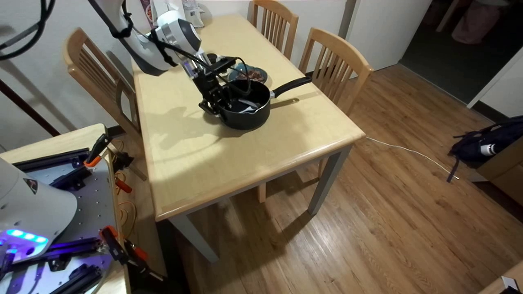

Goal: Move the pot to the right

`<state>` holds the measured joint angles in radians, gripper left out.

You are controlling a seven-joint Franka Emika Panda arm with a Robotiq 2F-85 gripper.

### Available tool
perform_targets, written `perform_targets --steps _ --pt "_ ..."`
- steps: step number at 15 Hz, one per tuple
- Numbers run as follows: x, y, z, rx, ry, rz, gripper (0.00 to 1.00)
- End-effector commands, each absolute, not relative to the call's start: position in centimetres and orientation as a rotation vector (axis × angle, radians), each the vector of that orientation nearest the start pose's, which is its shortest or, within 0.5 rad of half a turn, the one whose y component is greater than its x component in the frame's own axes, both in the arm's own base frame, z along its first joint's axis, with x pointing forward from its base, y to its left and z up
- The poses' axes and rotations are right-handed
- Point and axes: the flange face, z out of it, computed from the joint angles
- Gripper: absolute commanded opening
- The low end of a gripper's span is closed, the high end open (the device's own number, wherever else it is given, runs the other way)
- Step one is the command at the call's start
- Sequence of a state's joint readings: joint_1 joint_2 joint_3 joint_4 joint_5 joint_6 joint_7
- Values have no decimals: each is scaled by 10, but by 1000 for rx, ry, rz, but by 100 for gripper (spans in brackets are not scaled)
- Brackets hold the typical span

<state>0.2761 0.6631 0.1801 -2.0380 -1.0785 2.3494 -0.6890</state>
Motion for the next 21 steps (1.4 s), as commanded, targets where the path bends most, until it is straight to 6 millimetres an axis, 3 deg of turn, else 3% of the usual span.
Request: perform_targets --steps 1,4,6,14,21 --pt "499 223 81 1456 2324 -359 74" --pt "503 220 83 1684 2251 -282 93" --pt "507 222 84 1799 2213 -240 100" --pt "511 222 86 2263 1894 -190 100" --pt "515 223 88 2616 1555 15 100"
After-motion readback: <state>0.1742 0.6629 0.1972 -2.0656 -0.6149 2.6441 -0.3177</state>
